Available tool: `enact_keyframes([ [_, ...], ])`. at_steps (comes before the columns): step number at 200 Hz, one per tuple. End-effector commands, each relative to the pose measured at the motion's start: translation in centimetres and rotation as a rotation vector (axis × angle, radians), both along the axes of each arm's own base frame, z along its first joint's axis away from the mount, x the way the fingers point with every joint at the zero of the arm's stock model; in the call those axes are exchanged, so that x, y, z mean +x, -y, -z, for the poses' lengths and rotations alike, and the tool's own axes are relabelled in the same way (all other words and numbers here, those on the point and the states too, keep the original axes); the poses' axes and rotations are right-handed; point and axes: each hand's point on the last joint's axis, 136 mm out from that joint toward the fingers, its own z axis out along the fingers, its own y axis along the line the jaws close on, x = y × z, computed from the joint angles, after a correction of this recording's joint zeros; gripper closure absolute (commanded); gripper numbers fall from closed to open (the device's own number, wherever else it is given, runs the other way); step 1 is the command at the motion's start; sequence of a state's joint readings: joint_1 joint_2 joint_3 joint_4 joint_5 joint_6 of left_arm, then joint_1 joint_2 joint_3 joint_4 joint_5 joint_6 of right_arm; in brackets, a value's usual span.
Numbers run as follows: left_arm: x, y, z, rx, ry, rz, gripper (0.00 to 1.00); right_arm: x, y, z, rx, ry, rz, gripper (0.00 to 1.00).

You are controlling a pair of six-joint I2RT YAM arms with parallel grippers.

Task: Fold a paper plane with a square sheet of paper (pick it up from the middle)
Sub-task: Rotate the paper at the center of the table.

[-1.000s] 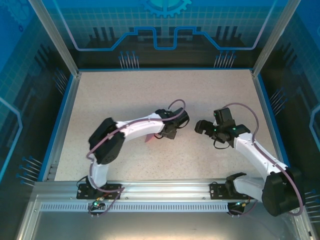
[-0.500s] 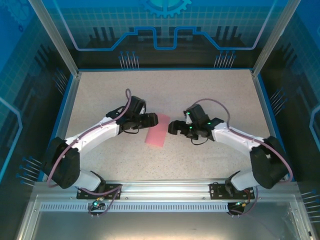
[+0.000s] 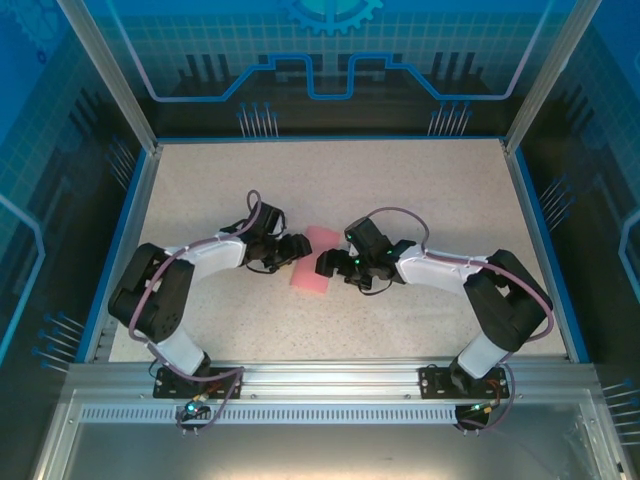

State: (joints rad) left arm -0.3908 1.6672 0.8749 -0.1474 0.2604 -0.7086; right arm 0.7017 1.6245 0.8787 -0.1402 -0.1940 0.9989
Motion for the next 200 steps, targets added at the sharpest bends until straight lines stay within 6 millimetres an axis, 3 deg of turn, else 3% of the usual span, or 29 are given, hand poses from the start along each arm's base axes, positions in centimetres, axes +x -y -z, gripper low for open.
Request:
enact_keyframes([
  [1, 0.7, 0.6, -0.8, -0.047, 0.011, 0.0, 0.31, 0.4, -0.5, -0.2, -0.007, 0.002, 0.013, 0.11],
  [77, -3.3, 0.3, 0.1, -0.018, -0.055, 0.089, 0.35, 0.8, 0.3, 0.1, -0.054, 0.004, 0.016, 0.11],
  [200, -6.0, 2.7, 0.8, -0.015, -0.095, 0.181, 0.4, 0.7, 1.9, 0.3, -0.064, 0.002, 0.045, 0.12],
])
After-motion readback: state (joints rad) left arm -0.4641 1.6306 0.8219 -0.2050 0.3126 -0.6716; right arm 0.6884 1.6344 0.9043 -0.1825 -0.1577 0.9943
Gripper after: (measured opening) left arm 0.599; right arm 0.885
